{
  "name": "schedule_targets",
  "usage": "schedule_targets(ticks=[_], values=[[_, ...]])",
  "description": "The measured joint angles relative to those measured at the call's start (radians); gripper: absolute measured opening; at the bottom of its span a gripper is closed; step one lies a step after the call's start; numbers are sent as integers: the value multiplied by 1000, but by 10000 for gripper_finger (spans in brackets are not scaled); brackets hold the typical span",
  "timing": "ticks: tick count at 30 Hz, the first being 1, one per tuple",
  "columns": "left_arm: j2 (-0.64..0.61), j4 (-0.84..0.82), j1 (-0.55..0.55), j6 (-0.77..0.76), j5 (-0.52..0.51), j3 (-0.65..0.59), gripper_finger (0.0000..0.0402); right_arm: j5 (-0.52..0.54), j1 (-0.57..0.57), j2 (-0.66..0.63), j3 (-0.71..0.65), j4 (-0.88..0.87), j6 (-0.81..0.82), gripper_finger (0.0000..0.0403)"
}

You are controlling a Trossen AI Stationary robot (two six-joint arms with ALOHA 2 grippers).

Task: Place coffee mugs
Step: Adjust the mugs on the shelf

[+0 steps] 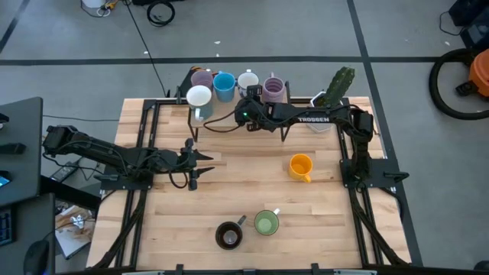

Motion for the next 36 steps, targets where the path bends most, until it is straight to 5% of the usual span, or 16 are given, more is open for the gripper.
schedule_targets(ticks=[10, 16, 26, 36], values=[[0, 0, 0, 0, 0, 0, 160, 11, 17, 0, 0, -1, -11, 97], [0, -2, 0, 0, 0, 0, 160, 108, 94, -5, 3, -38, -38, 97], [0, -3, 0, 75, 0, 0, 160, 123, 201, -67, 3, -328, 248, 97], [0, 15, 0, 209, 0, 0, 160, 93, 184, -93, 3, -524, 453, 94]])
